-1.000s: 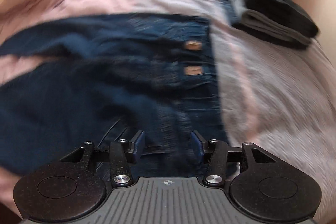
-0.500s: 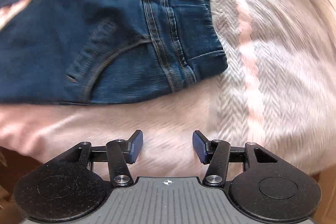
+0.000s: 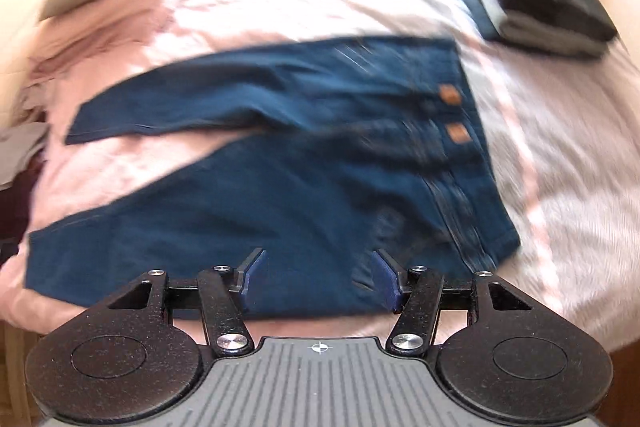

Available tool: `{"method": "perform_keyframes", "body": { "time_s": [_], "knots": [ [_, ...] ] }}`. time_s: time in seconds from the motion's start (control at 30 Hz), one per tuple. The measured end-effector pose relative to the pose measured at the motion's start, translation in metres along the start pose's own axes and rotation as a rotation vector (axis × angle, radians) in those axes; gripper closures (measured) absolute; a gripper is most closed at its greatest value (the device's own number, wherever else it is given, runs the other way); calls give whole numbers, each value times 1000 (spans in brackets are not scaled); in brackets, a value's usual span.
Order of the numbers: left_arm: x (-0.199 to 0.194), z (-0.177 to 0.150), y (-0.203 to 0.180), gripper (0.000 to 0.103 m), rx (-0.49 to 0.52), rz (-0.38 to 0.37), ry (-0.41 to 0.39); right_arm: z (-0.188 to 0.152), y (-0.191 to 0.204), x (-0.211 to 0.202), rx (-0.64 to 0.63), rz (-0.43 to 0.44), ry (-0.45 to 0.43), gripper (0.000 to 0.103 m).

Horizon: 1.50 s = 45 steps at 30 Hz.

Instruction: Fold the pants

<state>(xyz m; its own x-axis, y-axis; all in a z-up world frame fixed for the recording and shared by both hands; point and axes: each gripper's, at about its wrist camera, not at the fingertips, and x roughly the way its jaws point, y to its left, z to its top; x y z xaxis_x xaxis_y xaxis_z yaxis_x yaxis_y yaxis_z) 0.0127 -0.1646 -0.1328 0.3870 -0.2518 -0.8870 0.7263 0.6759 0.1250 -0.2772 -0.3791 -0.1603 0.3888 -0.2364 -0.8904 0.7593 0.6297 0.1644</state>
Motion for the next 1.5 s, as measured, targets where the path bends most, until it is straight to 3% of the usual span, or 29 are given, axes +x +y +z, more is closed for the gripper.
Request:
{"method": "perform_keyframes", "body": {
  "time_s": [0.27,0.53,1.07,1.5],
  "knots": [
    [-68,-2,-3,38,-48,-28,-75,2,22,-50,-81,41,-34,48],
    [-116,-42,-37,38,-59,-27,-92,-42,0,-101,-140,39,-45,48],
    [-178,-142,-92,38,-74,-17,-78,-123,-33,-147,-213,69,-42,48],
    [-210,-174,-102,36,-70,-10,-113,-147,-38,-170,-246,89,-58,48]
  ]
}}
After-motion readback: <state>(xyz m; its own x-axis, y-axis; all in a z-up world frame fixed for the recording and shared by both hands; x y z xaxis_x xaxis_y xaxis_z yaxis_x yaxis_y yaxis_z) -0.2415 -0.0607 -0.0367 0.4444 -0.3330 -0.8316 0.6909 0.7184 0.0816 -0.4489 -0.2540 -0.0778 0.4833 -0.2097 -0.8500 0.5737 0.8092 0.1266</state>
